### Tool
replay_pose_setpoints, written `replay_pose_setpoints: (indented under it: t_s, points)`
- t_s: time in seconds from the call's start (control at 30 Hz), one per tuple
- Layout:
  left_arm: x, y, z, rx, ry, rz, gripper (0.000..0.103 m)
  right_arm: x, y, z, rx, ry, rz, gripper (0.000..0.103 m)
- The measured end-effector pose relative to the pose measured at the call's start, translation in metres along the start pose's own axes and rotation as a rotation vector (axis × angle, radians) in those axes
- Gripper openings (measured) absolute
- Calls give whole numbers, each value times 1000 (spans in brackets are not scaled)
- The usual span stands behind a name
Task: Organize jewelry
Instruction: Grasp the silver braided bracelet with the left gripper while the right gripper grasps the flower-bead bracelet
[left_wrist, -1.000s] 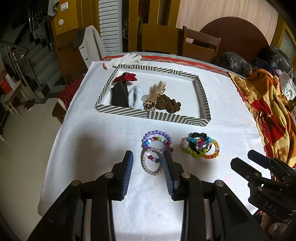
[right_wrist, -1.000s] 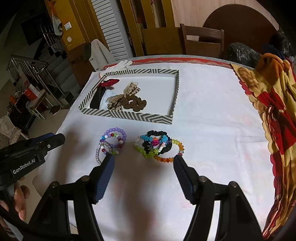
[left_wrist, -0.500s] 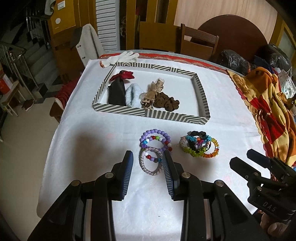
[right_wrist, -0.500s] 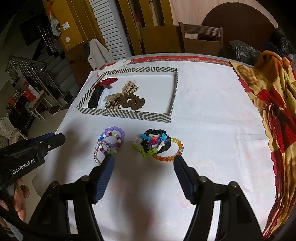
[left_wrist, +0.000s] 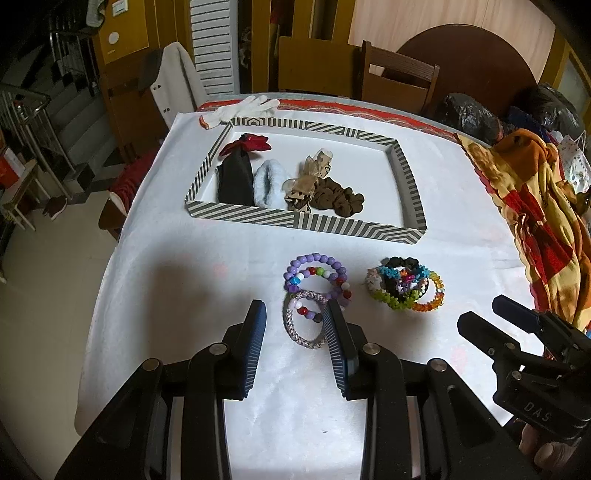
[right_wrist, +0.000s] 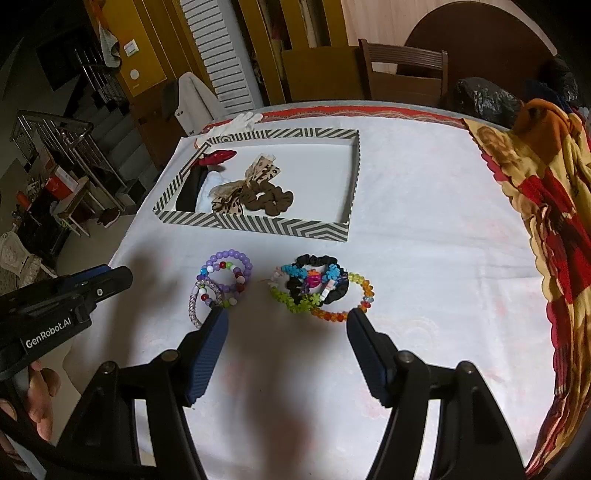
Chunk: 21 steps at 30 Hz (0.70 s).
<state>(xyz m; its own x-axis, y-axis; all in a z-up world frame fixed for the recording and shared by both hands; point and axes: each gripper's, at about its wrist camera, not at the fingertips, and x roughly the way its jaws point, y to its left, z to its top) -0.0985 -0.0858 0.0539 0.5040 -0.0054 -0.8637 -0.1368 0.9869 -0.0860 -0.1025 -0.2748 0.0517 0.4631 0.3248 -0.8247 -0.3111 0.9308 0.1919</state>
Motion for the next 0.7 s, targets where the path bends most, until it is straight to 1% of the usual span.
replay_pose_setpoints:
  t_s: [0.2,0.3,0.37,0.47,0.63,0.7]
  points:
    - [9,13,-1,-14,31,-15,24,8,-6,-4,9,17,-6,70]
    - [18,26,-6,-30,64,-21,24,16,-14,-8,27,35,-17,70]
    - [26,33,-9,-43,92,-46,24,23,-21,-12,48,52,-20,70]
    - [36,38,-13,-44,120,-62,24,30,-28,-15,67,67,-18,70]
    - [54,35,-17,-29,161,-110,24,42,-25,-16,70,71,44,69]
    - [62,33,-17,-16,174,-124,24,46,-21,-16,67,61,46,65]
